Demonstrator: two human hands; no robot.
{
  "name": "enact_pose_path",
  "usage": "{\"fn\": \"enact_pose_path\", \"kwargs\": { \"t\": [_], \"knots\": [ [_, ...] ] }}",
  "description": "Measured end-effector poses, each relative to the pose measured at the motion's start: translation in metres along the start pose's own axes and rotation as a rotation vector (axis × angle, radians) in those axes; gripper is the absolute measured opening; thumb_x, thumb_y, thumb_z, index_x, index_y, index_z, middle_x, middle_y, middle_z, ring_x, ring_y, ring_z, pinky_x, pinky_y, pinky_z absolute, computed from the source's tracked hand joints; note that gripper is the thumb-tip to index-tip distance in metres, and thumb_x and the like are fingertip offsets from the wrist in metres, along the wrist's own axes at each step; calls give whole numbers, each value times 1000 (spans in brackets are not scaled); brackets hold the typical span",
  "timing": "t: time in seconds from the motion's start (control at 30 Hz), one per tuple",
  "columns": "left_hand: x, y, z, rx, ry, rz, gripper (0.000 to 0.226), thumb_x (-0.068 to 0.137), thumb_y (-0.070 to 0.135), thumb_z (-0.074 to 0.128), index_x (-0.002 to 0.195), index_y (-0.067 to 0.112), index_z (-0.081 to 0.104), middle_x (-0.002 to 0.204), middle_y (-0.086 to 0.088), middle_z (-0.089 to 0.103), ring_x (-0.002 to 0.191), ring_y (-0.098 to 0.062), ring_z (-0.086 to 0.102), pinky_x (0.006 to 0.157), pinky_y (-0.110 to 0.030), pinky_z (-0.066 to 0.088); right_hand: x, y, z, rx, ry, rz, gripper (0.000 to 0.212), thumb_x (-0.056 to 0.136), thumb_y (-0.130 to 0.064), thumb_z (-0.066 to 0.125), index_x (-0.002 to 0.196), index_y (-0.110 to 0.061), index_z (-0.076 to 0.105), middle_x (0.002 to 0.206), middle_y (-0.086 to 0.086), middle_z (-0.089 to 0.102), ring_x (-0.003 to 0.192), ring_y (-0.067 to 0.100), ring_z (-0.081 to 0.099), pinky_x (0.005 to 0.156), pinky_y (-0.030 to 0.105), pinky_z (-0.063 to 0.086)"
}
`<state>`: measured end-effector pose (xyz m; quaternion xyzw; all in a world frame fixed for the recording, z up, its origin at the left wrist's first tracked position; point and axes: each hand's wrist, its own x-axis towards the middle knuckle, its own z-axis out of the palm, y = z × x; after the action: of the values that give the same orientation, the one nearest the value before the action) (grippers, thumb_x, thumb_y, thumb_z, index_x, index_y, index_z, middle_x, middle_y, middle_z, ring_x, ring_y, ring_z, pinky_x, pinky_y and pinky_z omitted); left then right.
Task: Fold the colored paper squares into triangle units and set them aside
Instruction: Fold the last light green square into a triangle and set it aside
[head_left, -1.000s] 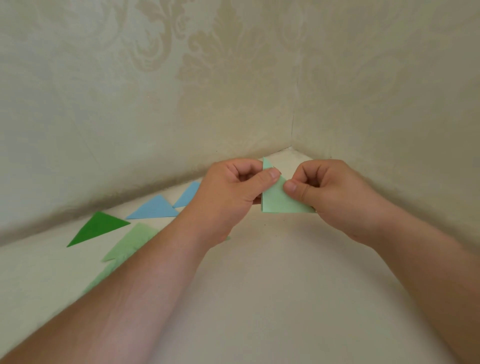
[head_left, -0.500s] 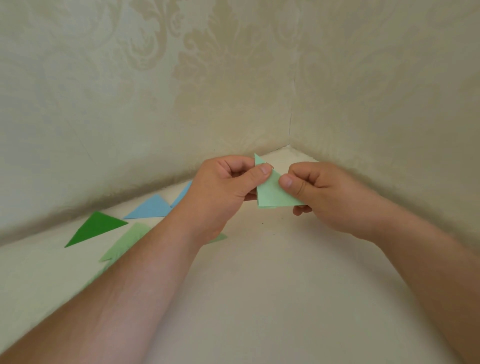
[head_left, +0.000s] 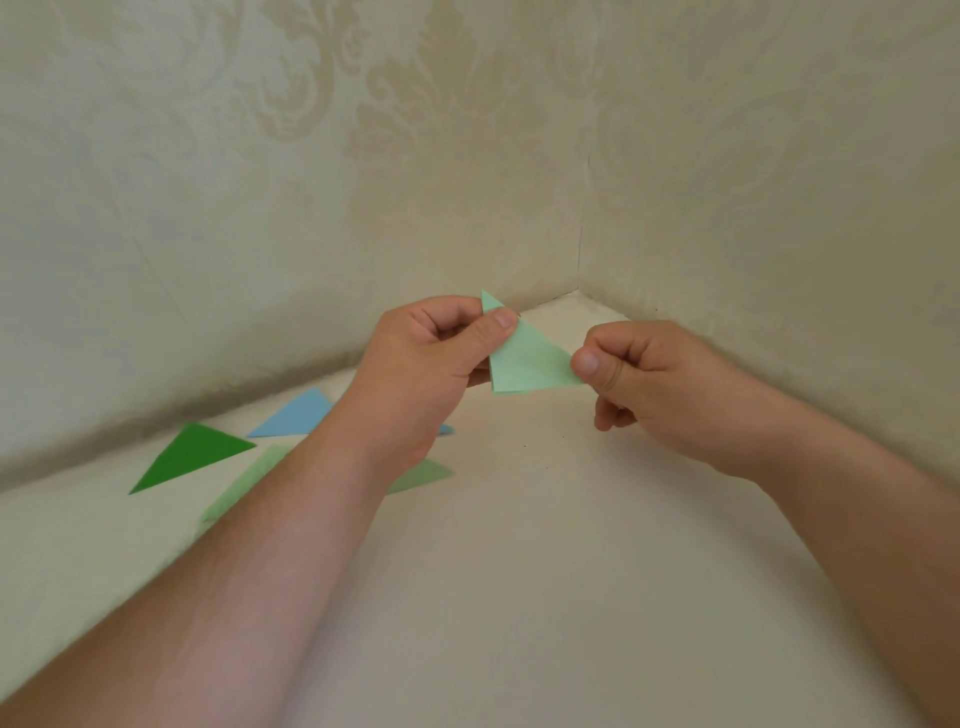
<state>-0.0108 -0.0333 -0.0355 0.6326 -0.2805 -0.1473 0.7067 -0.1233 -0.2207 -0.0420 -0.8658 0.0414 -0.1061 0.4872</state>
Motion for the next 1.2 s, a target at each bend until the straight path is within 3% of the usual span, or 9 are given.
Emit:
{"fn": "enact_pose_path", "kwargs": {
  "t": [0.17, 0.3, 0.5, 0.6, 0.7, 0.83, 0.97, 1.1, 1.2],
  "knots": [
    [-2, 1, 3, 15, -6, -12, 15, 99, 11, 66, 91, 1, 75, 82, -10, 75, 78, -19, 72, 74, -27, 58, -4, -5, -1, -48, -60, 19, 44, 100, -49, 50, 63, -25, 52, 64, -2, 56, 63, 13, 61, 72, 40, 47],
    [-3, 1, 4, 118, -35, -54, 18, 98, 17, 68, 84, 7, 72, 71, -1, 65, 66, -16, 56, 64, -30, 42, -4, -9, -1, 89, 50, 66, 49, 90, -64, 43, 79, -21, 66, 70, -3, 65, 63, 16, 63, 69, 36, 49],
    [-15, 3, 14, 304, -248, -49, 20, 96, 15, 68, 77, 17, 72, 67, 4, 56, 64, -10, 48, 57, -18, 38, -1, -14, 3, 319, 151, -17, 9, 97, -27, 68, 91, -22, 73, 77, -3, 67, 70, 16, 64, 76, 40, 53],
    [-16, 1, 15, 311, -296, -77, 15, 93, 24, 74, 78, 19, 76, 72, -3, 59, 71, -13, 48, 66, -28, 38, -3, -16, 6, 320, 91, -73, 6, 90, -24, 76, 84, -24, 76, 82, 2, 70, 77, 19, 63, 77, 45, 53],
    [-16, -2, 16, 301, -318, -63, 34, 86, 38, 75, 90, 4, 73, 84, -25, 62, 84, -19, 48, 79, -38, 33, -3, -16, 9, 351, 115, -95, 6, 81, -23, 75, 76, -21, 77, 80, 12, 71, 78, 27, 62, 83, 62, 54],
    [-16, -2, 15, 307, -301, -66, 21, 93, 32, 76, 96, 11, 79, 88, -15, 70, 79, -24, 54, 77, -40, 41, -3, -17, 9, 369, 133, -106, 8, 83, -19, 75, 75, -18, 76, 79, 14, 71, 77, 28, 63, 86, 64, 53],
    [-17, -1, 17, 280, -284, -51, 19, 99, 29, 69, 103, 15, 81, 104, -16, 77, 103, -35, 73, 103, -56, 52, -3, -18, 8, 370, 178, -100, 18, 93, -5, 72, 75, -10, 70, 73, 9, 69, 73, 26, 64, 85, 59, 56],
    [-16, -3, 17, 352, -277, -7, 40, 90, 51, 64, 98, 15, 79, 102, -33, 65, 86, -24, 57, 83, -46, 47, -1, -18, 12, 393, 220, -69, 18, 93, -4, 70, 76, -6, 68, 73, 12, 67, 73, 27, 62, 83, 58, 56],
    [-18, -1, 18, 384, -258, -5, 32, 94, 46, 62, 97, 20, 80, 102, -29, 68, 81, -30, 60, 76, -54, 49, 1, -18, 13, 431, 271, -39, 22, 94, -5, 70, 73, -7, 65, 70, 10, 64, 71, 25, 59, 75, 47, 56]
  ]
}}
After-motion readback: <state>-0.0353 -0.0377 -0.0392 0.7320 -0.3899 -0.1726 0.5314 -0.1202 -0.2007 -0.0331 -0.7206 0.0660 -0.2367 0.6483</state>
